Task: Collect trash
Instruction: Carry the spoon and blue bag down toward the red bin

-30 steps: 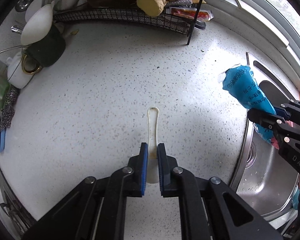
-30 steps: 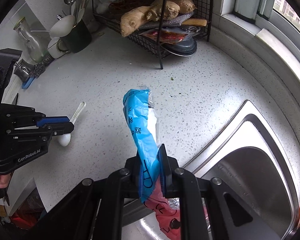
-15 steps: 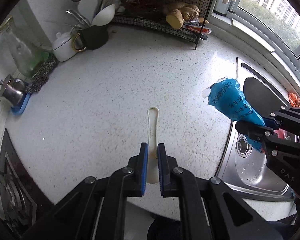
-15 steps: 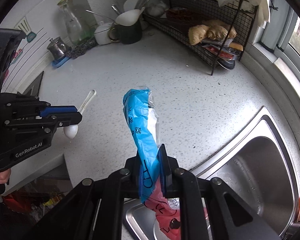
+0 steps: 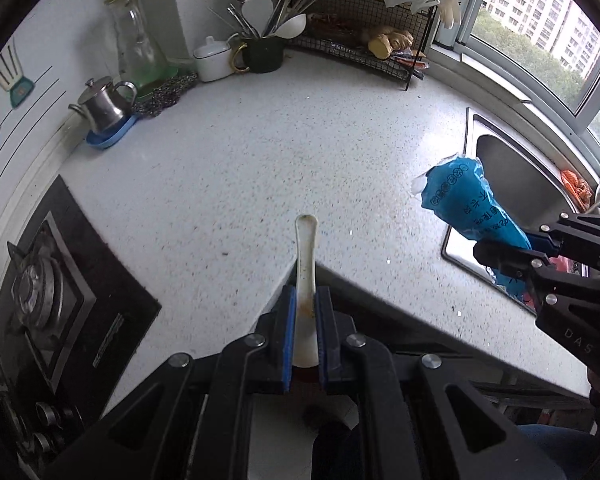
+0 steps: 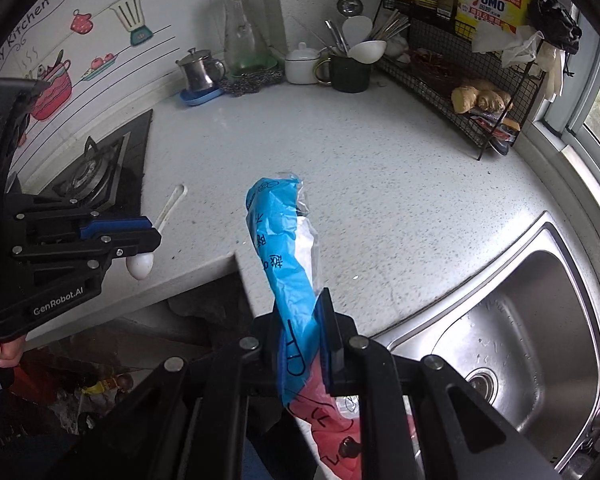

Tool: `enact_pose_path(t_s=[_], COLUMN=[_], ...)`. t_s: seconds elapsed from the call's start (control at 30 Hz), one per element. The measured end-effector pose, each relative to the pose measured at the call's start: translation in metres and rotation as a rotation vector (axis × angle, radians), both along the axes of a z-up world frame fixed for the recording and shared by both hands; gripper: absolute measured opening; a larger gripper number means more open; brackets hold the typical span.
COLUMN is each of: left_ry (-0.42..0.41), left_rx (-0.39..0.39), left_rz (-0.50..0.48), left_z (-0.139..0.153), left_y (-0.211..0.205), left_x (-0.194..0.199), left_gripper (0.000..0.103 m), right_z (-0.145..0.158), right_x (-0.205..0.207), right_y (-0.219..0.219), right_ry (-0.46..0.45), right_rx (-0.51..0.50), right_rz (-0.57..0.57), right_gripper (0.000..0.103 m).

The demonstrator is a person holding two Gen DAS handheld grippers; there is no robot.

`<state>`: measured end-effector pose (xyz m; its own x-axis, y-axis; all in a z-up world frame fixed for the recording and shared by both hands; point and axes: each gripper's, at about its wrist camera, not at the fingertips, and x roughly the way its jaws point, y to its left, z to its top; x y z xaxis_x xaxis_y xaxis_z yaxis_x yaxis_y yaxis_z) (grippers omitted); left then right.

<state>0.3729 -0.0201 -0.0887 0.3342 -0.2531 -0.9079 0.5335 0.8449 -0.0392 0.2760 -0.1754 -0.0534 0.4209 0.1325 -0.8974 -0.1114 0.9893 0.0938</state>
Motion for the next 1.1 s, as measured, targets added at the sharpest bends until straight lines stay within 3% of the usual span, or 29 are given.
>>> enact_pose_path(t_s=[0.3,0.6,0.9,1.1], left_ry=[0.049,0.125,0.185,0.253], left_rx=[-0.003,0.011,0.051,0.041], left_rz=[0.015,0.063,0.097,0.126], left_z=[-0.023,-0.066,-0.132,-0.206], left_y=[0.056,0.078,0.066,0.053], left_x=[-0.065,-0.094,-0.107,-0.111], left_gripper=[0.008,0.008,0.008,0.008], right_z=[-0.014,-0.047,-0.126,-0.19], right_x=[-0.046,-0.065,-0.067,-0.07], right_y=[0.054,0.074,0.066,0.061], right_ry=[0.033,0.117,0.224,0.257], right_rx=[0.011,0.001,-0.005,0.001], right_rz=[0.001,0.036,0.076,0.061], right_gripper=[0.012,0.012,0.012,0.012])
